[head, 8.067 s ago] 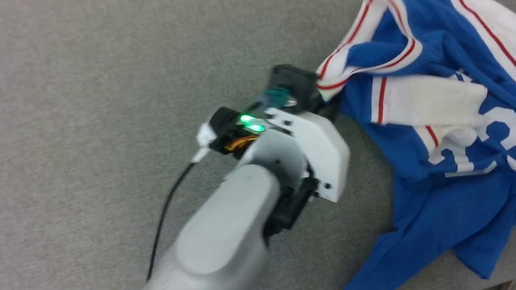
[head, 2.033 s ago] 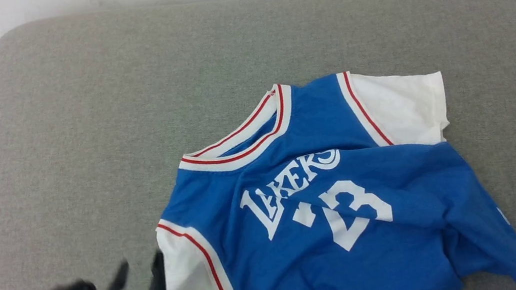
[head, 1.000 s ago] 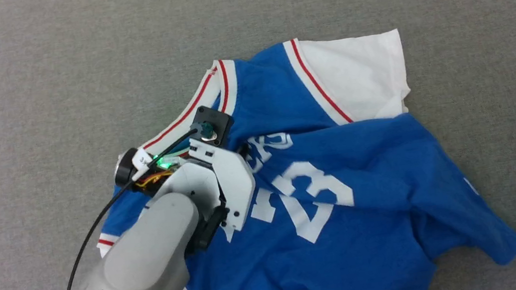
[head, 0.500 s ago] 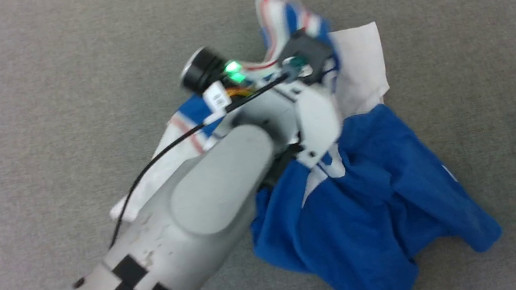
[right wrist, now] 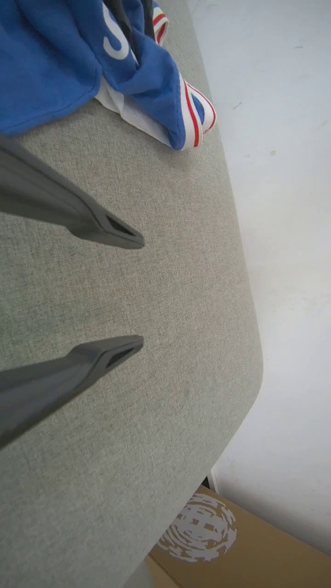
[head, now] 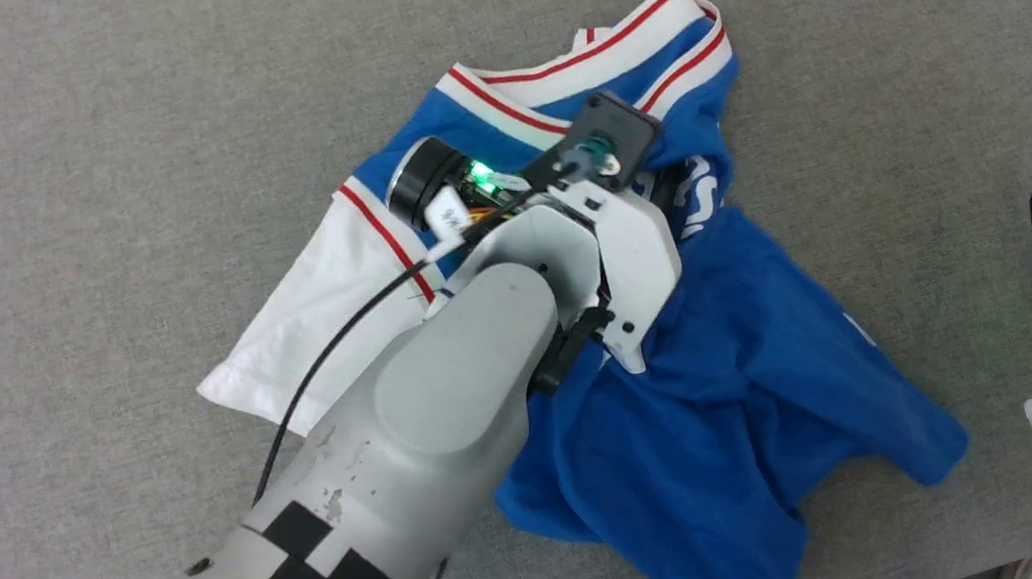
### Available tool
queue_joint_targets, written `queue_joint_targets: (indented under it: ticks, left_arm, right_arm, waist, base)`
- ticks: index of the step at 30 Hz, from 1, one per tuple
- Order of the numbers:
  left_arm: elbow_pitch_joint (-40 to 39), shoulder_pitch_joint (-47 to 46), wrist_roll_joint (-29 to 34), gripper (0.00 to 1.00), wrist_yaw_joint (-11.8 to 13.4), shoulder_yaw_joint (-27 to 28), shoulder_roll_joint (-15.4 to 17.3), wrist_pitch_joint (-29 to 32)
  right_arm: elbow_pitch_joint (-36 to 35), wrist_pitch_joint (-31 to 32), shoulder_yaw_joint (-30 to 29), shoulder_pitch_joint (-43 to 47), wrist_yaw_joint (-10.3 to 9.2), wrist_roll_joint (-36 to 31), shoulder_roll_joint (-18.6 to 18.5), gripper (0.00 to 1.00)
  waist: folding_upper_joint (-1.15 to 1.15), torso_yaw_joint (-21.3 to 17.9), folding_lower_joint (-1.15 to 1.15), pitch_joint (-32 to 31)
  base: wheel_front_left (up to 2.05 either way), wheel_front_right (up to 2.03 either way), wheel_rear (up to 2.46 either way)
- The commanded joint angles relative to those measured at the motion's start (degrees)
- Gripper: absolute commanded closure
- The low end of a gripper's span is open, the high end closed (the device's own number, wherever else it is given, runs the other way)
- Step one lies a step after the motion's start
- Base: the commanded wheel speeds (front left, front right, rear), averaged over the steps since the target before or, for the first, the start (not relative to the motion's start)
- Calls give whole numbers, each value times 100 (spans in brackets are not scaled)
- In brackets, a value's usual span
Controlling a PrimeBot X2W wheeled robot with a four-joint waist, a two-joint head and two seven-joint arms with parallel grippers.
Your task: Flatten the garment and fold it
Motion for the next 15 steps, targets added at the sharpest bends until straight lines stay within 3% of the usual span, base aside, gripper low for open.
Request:
queue_joint_targets:
  ticks: [1,9,15]
  left_arm:
    - [-36,71,-100,0,32,73,-33,-138]
    - [-1147,318,-516,0,572,555,38,-1077]
    - [-2347,1318,-381,0,1519,978,1007,-1358]
  right_arm:
    - [16,-39,-18,-47,-11,14,14,0]
    - [-16,41,-50,123,-11,-126,14,0]
    - [-82,154,-58,369,-11,-142,14,0]
  waist:
    - [0,62,-1,-65]
    - [0,493,-1,-676]
    - [0,730,-1,-1174]
  base:
    - [0,0,0]
    - [0,0,0]
    - [0,0,0]
